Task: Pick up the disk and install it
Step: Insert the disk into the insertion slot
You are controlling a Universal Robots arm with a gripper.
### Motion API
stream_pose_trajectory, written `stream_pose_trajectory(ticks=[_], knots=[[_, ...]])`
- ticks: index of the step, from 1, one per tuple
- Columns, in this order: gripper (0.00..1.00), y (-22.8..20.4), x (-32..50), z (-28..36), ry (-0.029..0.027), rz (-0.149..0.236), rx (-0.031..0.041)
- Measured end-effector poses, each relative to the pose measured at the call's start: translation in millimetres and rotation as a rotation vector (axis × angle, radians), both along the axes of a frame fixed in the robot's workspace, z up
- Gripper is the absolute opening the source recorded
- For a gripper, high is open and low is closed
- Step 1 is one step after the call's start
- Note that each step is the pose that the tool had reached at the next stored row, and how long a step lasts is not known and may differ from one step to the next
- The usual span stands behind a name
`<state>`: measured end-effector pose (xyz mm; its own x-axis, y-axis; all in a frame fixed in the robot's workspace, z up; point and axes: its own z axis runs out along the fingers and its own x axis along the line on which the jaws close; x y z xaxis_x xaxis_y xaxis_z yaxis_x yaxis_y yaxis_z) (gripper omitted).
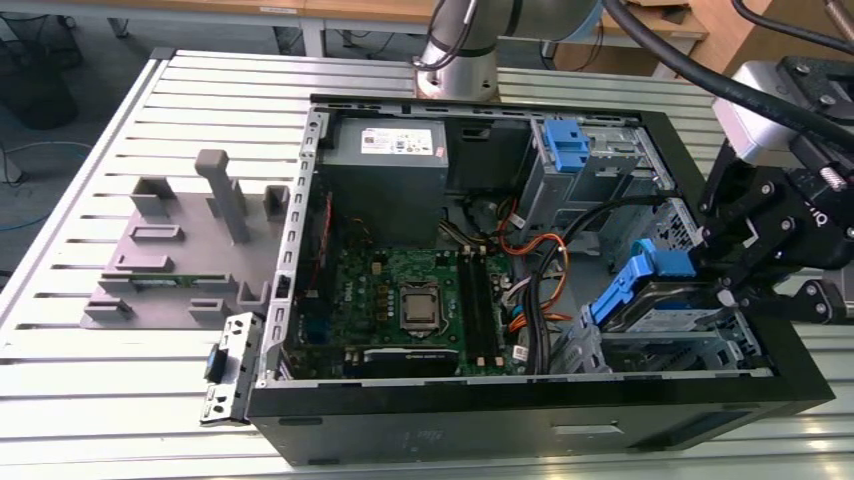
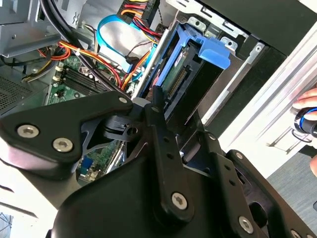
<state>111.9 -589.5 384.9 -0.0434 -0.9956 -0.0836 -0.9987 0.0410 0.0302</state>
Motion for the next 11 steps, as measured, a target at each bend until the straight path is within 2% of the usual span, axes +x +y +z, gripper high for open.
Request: stream_pose_trajectory(ticks=[4,5,9,11], knots=[[0.36,0.0,0.0,-0.2,-0.0001,0.000,0.0002],[0.42,0.0,0.0,-0.1,-0.0001,0.000,0.0001],[0.42,0.0,0.0,-0.1,0.0000,0.000,0.0004],[0.42,0.1,-0.2,-0.9,-0.0021,0.000,0.0016]])
